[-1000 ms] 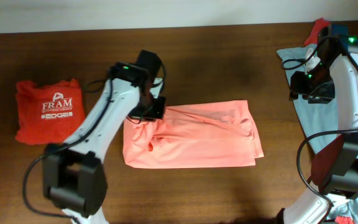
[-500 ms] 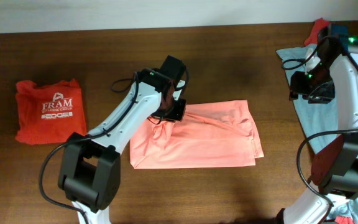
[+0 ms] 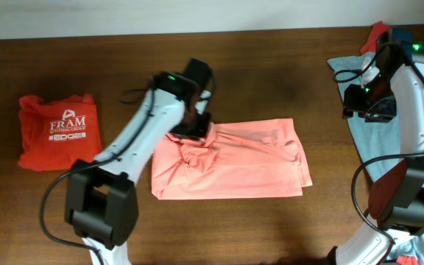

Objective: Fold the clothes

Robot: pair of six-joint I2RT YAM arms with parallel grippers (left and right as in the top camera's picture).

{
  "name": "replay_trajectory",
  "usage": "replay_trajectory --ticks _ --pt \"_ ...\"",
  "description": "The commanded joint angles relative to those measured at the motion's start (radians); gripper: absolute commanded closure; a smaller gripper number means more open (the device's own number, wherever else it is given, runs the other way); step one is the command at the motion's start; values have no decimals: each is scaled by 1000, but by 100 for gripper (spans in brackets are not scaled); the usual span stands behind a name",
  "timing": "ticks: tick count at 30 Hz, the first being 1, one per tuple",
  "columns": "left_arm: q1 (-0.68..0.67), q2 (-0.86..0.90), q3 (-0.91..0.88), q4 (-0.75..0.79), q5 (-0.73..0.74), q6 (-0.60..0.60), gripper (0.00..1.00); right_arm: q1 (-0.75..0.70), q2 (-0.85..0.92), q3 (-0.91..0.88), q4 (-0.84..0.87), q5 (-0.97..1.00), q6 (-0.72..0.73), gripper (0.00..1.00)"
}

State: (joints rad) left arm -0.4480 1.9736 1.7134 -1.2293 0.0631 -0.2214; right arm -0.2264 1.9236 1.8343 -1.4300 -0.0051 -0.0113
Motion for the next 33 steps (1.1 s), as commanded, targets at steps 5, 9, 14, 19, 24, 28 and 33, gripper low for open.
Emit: replay_trajectory --ticks 5,9,14,19,24,28,33 --pt "93 3 -69 -52 -77 -113 91 -3 0 8 -5 -10 0 42" --pt "75 3 -164 31 -21 -127 91 -3 0 8 -9 -9 1 41" --pt "17 4 -297 129 95 -127 91 -3 0 8 -14 -9 0 42" --pt "-44 4 -310 159 233 -66 93 -3 0 8 -14 -9 1 42" --pt "-107 4 -310 177 251 31 93 -3 0 8 -14 -9 0 42" --pt "-91 3 -290 166 187 30 92 -3 0 8 -14 -10 1 42" --pt "-34 -4 -171 135 81 42 92 -3 0 8 -14 -9 1 42"
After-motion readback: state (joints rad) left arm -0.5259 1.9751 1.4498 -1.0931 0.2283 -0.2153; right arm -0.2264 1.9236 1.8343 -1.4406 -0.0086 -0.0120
